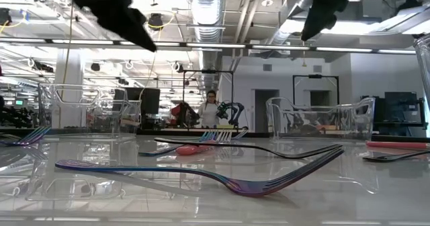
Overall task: Sort silverware by color (type)
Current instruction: Put the blue fork into the left transparent bin
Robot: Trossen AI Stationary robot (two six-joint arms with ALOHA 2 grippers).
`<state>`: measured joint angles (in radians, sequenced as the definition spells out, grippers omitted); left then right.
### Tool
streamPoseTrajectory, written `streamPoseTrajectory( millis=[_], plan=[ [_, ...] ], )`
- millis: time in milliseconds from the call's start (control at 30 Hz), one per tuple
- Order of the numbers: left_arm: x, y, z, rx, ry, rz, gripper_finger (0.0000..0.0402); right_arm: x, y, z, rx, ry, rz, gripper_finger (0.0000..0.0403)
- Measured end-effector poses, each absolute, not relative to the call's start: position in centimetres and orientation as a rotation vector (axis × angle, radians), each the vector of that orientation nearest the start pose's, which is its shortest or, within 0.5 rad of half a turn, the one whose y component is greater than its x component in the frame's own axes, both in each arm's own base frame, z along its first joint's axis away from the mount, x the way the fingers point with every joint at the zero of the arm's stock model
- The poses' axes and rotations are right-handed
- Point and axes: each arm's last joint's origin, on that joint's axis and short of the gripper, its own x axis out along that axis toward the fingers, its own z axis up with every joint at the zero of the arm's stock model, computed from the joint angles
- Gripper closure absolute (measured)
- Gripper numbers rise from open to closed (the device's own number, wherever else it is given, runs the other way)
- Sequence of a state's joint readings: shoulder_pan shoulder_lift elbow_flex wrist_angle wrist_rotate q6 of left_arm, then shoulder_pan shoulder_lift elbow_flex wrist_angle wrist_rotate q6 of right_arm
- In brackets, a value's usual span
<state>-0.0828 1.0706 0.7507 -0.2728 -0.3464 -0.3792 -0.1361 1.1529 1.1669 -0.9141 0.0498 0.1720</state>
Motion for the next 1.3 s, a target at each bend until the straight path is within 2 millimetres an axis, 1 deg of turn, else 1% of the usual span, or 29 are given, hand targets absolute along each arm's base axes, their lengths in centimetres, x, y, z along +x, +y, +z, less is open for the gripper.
streamPoseTrajectory(
  millis=[133,233,300,467,533,600,700,767,833,1067,1233,1300],
  plan=[
    [25.8,-0.9,25.7,-0.449,0.555,0.465,0.0207,21.6,-1.8,33.3,0.210,0.877,-0.211,0.0243],
    [28.4,-1.1,24.3,-0.557,0.621,0.541,0.0207,21.5,-0.8,33.2,0.275,0.895,-0.205,0.0243],
    [30.1,-1.3,23.3,-0.613,0.675,0.574,0.0207,21.3,-0.3,33.1,0.293,0.926,-0.172,0.0243],
    [34.3,-2.3,20.7,-0.726,0.799,0.611,0.0207,20.8,0.4,32.7,0.233,0.999,-0.099,0.0243],
    [35.7,-2.7,19.7,-0.751,0.839,0.633,0.0207,20.7,0.5,32.6,0.226,1.019,-0.096,0.0243],
    [36.7,-2.9,18.6,-0.765,0.881,0.675,0.0207,20.6,0.6,32.6,0.224,1.030,-0.095,0.0243],
    [37.4,-3.0,17.2,-0.790,0.928,0.742,0.0207,20.5,0.6,32.5,0.223,1.038,-0.094,0.0243],
    [37.7,-3.0,16.6,-0.806,0.932,0.762,0.0207,20.4,0.7,32.5,0.220,1.046,-0.092,0.0243],
    [37.8,-3.1,16.5,-0.819,0.925,0.771,0.0207,20.3,0.8,32.4,0.215,1.055,-0.088,0.0243],
    [37.2,-3.4,16.3,-0.785,0.894,0.878,0.0207,20.3,1.1,32.4,0.184,1.057,-0.059,0.0243],
    [37.6,-4.0,14.4,-0.820,0.917,0.882,0.0207,20.3,1.1,32.4,0.184,1.058,-0.061,0.0243],
    [37.8,-4.1,14.1,-0.835,0.924,0.868,0.0207,20.3,1.1,32.4,0.184,1.058,-0.062,0.0243]
  ],
)
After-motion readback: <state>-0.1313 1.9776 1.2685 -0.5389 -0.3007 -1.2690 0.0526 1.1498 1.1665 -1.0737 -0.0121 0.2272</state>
